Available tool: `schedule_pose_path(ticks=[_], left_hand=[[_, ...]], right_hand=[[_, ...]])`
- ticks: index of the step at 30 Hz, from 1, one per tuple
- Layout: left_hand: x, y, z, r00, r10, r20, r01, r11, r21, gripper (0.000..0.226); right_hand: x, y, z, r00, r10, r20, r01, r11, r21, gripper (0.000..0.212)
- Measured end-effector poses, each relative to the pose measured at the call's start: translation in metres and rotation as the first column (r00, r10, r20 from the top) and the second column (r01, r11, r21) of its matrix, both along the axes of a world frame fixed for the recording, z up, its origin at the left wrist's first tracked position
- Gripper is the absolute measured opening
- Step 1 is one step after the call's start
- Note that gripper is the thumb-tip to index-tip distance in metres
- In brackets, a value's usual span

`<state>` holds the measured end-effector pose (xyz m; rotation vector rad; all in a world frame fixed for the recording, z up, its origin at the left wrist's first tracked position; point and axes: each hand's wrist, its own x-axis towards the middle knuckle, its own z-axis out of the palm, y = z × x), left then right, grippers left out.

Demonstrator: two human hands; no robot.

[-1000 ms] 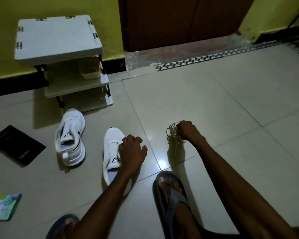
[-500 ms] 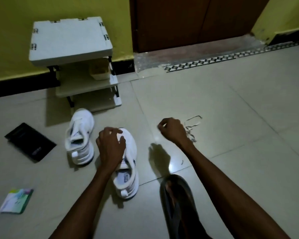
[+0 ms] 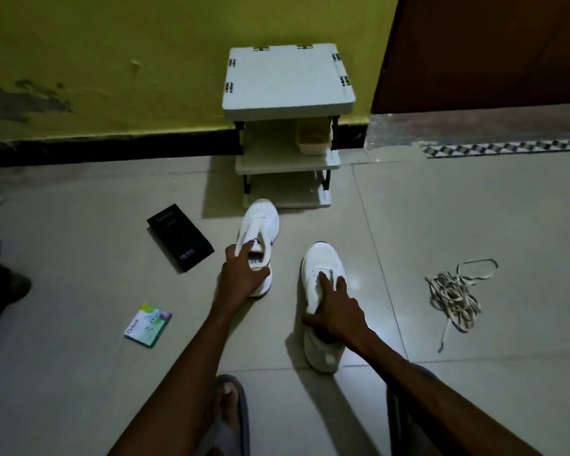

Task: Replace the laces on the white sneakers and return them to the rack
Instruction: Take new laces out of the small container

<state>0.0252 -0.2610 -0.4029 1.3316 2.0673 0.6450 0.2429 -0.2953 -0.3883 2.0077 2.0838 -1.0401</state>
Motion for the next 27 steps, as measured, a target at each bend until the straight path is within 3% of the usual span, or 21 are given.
schedule_pose_path(ticks=[6, 9, 15, 21, 27], left_hand=[[0.032, -0.007, -0.002, 0.996, 0.036, -0.082, -0.038, 0.999, -0.021, 0.071], [0.044, -0.007, -0.004, 0.993, 0.032, -0.109, -0.036, 0.999, -0.04, 0.074], [0.044, 0.001, -0.007, 0.999, -0.003, -0.043, 0.002, 1.0, -0.028, 0.07], [0.048, 0.01, -0.002, 0.993, -0.01, -0.115, 0.004, 0.999, -0.05, 0.076], [0.05, 0.015, 0.001, 0.996, -0.015, -0.086, 0.01, 0.998, -0.063, 0.077]], right_hand=[[-0.012, 0.075, 0.008, 0.998, -0.063, 0.0, 0.062, 0.989, 0.137, 0.085], [-0.013, 0.095, 0.008, 0.997, -0.06, -0.049, 0.067, 0.982, 0.174, 0.085], [0.004, 0.085, -0.007, 0.995, 0.001, -0.098, 0.018, 0.982, 0.19, 0.086], [0.006, 0.08, -0.005, 0.998, 0.042, -0.047, -0.03, 0.973, 0.23, 0.082], [0.006, 0.07, -0.012, 0.998, 0.053, -0.042, -0.039, 0.956, 0.292, 0.073]])
